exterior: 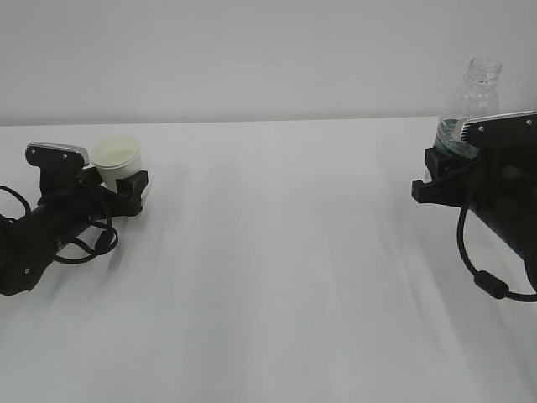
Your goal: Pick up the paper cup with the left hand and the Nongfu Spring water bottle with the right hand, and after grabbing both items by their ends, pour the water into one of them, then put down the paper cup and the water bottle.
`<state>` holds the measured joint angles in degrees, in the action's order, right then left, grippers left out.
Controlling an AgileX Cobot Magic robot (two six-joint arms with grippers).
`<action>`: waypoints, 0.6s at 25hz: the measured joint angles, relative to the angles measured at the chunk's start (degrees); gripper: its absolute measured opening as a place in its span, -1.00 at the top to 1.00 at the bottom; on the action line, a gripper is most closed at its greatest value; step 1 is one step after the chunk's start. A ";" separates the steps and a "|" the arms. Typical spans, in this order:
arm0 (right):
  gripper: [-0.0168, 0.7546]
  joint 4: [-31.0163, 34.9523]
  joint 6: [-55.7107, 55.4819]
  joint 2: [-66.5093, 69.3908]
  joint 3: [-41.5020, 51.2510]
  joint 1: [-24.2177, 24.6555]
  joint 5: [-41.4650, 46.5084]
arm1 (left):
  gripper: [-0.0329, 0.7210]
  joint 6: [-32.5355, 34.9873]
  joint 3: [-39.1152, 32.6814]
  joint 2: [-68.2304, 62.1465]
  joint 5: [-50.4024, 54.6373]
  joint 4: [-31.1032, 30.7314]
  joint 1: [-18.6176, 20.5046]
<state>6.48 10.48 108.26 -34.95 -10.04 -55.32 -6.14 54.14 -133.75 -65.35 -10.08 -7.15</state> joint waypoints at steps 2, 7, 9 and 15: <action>0.03 0.00 0.00 0.00 0.00 0.00 0.00 | -0.65 0.00 -1.01 0.42 0.00 0.63 0.00; 0.03 0.00 0.00 0.00 0.00 0.00 0.00 | -0.65 0.00 -3.34 1.43 -0.09 2.22 0.00; 0.03 0.00 0.00 0.00 0.00 0.00 0.00 | -0.65 0.00 -4.16 1.48 -0.09 2.34 0.00; 0.03 0.00 0.00 0.00 0.00 0.00 0.00 | -0.65 0.00 -6.54 3.41 -0.09 1.58 0.00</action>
<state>6.48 10.48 108.26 -34.95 -10.04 -55.32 -6.14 47.60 -130.35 -65.44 -8.50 -7.15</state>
